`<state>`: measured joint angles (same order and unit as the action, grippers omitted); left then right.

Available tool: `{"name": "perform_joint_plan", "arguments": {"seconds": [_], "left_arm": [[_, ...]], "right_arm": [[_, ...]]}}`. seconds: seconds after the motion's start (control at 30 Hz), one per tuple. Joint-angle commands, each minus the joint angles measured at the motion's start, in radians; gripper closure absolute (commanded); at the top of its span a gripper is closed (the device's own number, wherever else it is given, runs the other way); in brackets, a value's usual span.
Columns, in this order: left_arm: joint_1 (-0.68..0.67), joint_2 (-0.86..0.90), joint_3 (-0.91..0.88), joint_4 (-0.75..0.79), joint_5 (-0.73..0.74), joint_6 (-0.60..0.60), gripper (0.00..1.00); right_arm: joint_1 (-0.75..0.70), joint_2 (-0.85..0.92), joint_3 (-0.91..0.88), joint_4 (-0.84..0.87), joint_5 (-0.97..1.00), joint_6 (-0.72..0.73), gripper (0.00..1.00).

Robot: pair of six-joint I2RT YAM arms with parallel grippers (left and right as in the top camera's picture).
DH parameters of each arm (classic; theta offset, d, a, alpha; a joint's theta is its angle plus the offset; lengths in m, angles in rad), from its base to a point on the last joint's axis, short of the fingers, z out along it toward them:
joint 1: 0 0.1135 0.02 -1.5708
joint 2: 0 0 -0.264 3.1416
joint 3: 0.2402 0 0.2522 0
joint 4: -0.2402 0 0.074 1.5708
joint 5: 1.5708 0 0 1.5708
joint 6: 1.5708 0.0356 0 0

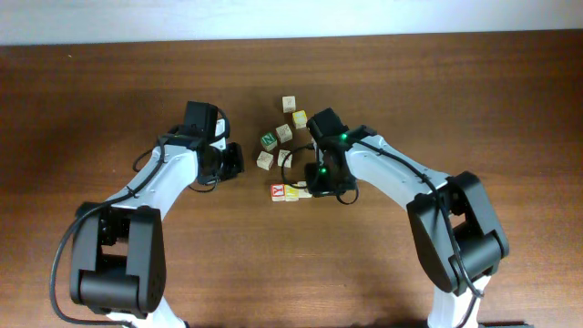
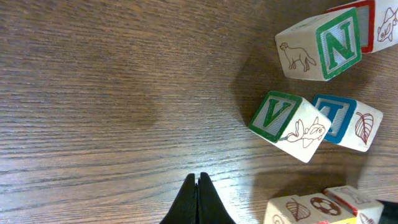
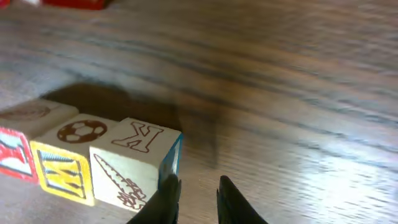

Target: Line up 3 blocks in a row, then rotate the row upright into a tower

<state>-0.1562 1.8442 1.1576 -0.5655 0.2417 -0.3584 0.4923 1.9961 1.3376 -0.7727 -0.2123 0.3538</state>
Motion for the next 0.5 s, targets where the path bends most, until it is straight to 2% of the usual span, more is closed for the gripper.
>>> {"name": "perform_joint_plan", "arguments": {"seconds": [0.0,0.13,0.47], "left_arm": [[-0.039,0.007,0.003,-0.031,-0.002,0.016,1.00],[-0.132,0.007,0.002,-0.068,0.024,0.016,1.00],[-0.133,0.014,-0.045,-0.031,0.089,0.042,1.00]], "right_arm": [[0.031,0.002,-0.002,0.003,-0.021,-0.017,0.78],[0.031,0.002,-0.002,0.003,-0.021,-0.017,0.78],[0.031,0.002,-0.002,0.003,-0.021,-0.017,0.79]]}}
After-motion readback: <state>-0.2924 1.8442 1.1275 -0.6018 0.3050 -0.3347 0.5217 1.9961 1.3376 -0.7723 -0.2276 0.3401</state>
